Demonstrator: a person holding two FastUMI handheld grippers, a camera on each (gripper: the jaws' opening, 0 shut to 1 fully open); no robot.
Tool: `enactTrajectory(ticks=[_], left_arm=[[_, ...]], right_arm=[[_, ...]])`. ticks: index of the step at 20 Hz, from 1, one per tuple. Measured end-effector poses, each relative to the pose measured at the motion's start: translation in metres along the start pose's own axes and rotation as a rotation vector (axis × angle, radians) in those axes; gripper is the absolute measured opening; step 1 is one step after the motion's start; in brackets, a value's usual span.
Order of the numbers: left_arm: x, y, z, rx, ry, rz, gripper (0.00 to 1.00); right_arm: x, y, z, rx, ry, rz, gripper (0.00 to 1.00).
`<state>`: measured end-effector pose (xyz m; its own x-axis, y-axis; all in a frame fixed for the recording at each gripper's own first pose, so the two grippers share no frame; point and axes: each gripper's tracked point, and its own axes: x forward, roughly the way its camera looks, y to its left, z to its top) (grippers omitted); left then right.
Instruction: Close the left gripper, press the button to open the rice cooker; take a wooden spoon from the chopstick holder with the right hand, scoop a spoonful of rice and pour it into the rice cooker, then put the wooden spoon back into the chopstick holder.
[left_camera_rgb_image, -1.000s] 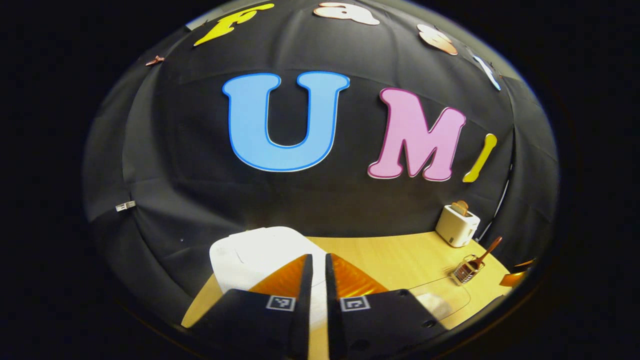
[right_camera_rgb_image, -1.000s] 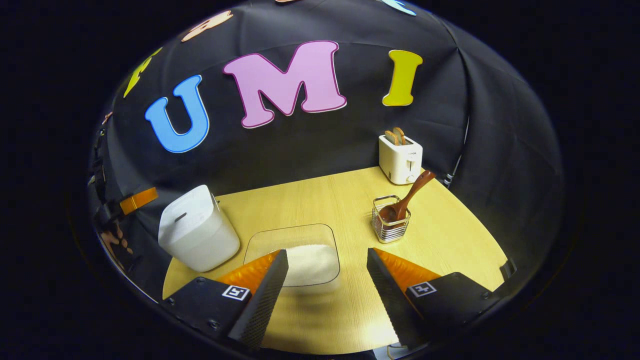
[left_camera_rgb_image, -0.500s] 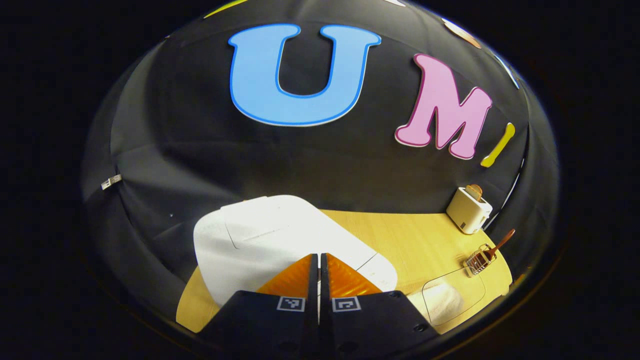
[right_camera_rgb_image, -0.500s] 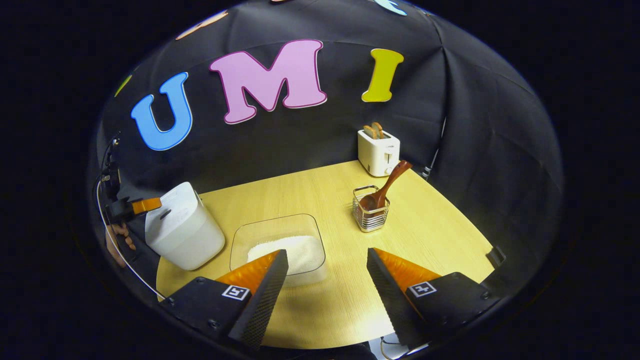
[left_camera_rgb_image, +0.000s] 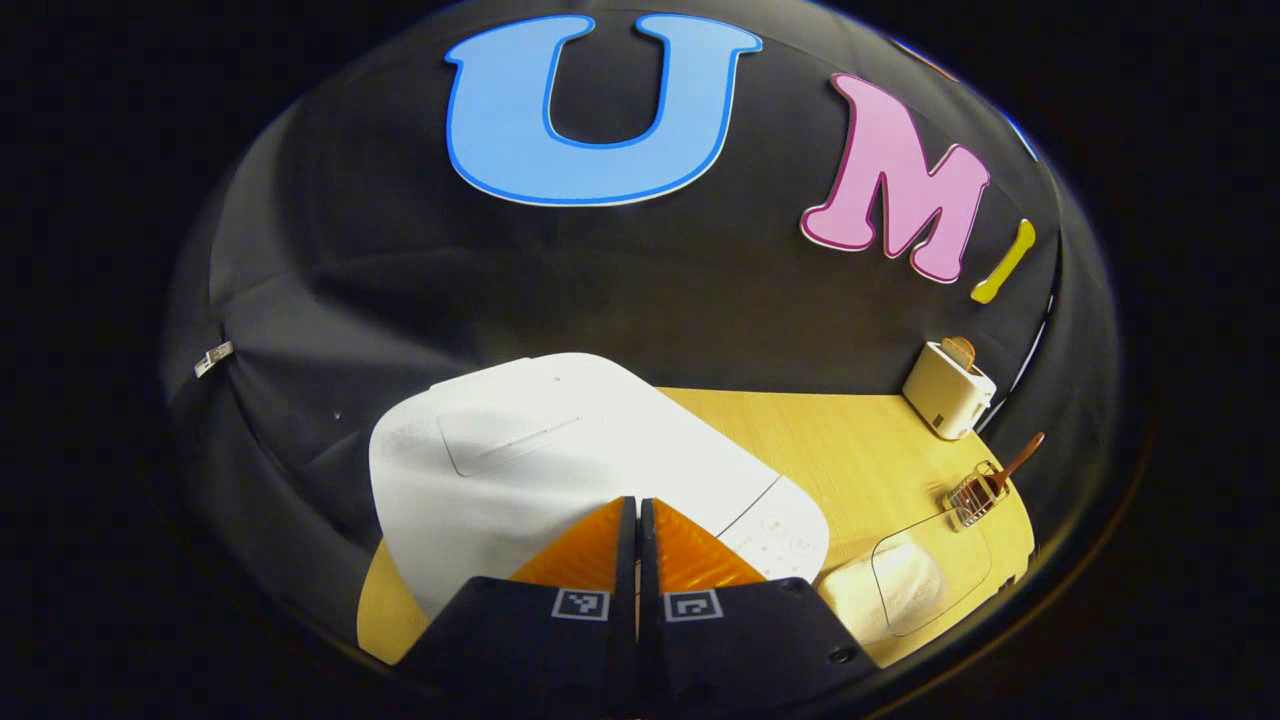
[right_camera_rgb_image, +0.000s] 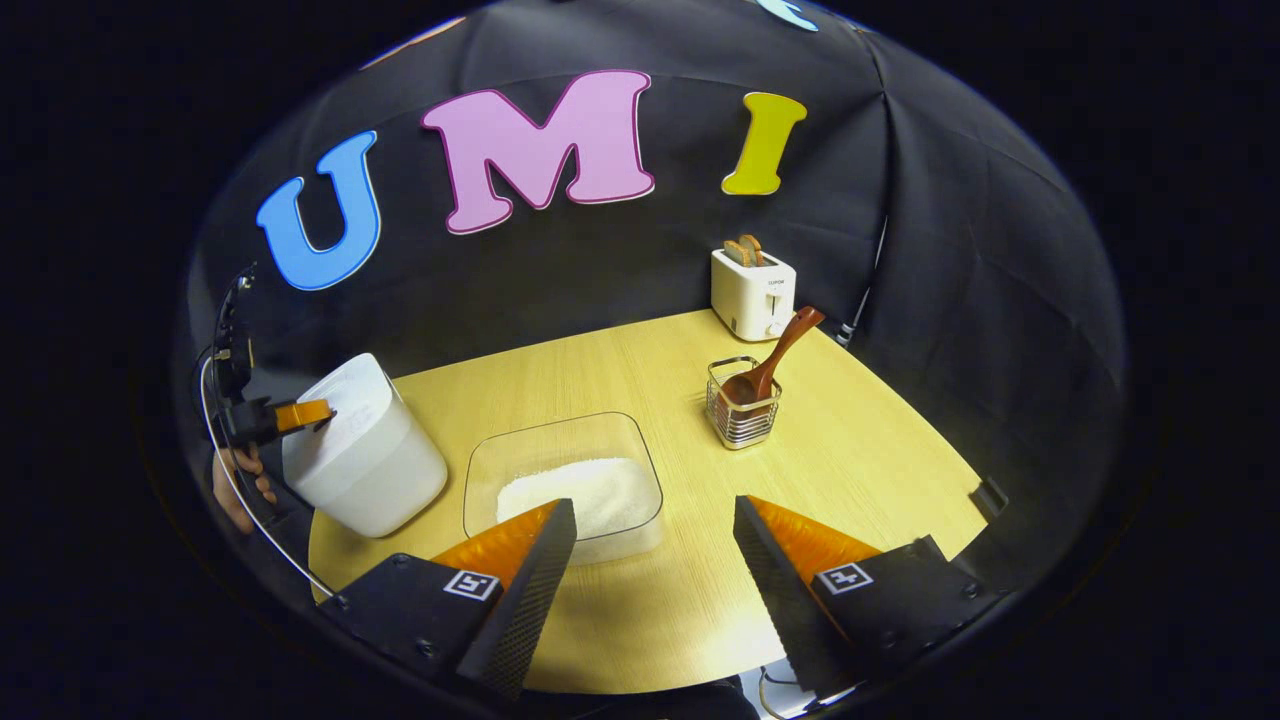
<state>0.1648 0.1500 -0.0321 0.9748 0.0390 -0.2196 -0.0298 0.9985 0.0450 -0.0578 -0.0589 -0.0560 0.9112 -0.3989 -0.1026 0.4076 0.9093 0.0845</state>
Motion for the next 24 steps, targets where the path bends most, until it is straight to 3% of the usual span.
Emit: enactTrajectory(ticks=[10,15,18,24], left_arm=[[0.000,-0.001,0.005,-0.002,0.032,0.039,0.06],[-0.051,-0.003,0.089,0.035,-0.240,0.163,0.06],[-0.084,-0.019,0.119,0.004,-0.320,0.171,0.05],[-0.135,-0.057,0.111,-0.104,-0.404,0.179,0.05]], right_arm=[[0.017,0.020,0.007,-0.030,0.006,0.115,0.99],[0.030,-0.007,0.022,-0.010,-0.001,0.142,0.98],[0.042,-0.024,0.035,0.035,-0.009,0.158,0.99],[0.061,-0.050,0.046,0.070,-0.002,0.204,0.99]])
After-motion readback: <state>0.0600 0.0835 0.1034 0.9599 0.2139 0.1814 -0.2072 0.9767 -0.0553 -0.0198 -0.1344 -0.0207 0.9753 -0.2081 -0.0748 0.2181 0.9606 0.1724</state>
